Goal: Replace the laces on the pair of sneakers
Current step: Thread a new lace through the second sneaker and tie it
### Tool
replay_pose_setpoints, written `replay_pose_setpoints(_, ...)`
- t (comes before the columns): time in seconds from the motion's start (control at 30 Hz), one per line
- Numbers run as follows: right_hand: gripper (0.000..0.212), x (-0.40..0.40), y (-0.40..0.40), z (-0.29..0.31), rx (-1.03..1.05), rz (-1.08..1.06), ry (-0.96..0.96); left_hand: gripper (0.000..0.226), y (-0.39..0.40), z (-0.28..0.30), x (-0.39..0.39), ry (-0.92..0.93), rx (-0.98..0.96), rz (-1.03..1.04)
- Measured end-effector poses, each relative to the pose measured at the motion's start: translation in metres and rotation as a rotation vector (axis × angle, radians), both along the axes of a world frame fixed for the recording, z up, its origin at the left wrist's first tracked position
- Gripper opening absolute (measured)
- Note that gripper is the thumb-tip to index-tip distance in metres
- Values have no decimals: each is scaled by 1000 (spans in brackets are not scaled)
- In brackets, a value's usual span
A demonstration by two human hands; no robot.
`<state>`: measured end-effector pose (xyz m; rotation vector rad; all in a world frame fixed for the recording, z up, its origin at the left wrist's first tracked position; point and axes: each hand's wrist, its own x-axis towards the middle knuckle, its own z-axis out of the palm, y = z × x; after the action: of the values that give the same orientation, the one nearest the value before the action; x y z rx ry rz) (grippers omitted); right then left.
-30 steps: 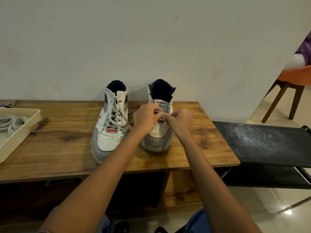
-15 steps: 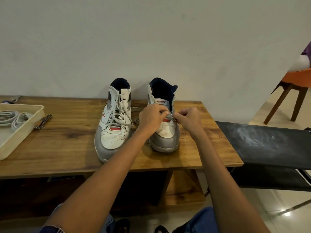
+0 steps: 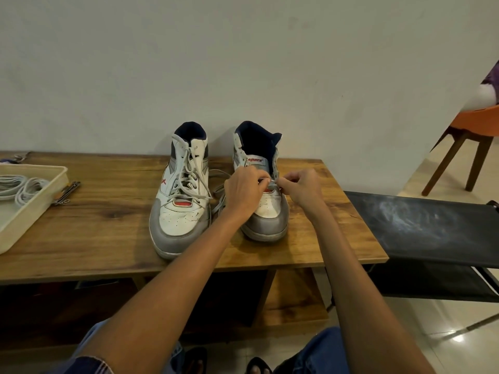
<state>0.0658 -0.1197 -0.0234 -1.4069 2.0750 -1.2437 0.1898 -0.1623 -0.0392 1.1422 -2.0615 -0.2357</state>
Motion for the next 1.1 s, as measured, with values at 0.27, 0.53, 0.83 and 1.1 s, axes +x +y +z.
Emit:
replay_pose_setpoints(0.27,10,-2,-2,0,1,-3,-1,22,-1,2,3,-106,-53,-27)
replay_pose_setpoints(0.53,13,-2,-2,-1,-4,1,-2,22,1,2,1,-54,-33,-21)
replay_pose_setpoints(0.83,10,-13,6,5,72,174,-181,26,1,4,-1,-171,-68,-21)
replay_pose_setpoints(1.1,7,-17,1,-5,101,127,-480,28,-12,18,4,282,61,-14)
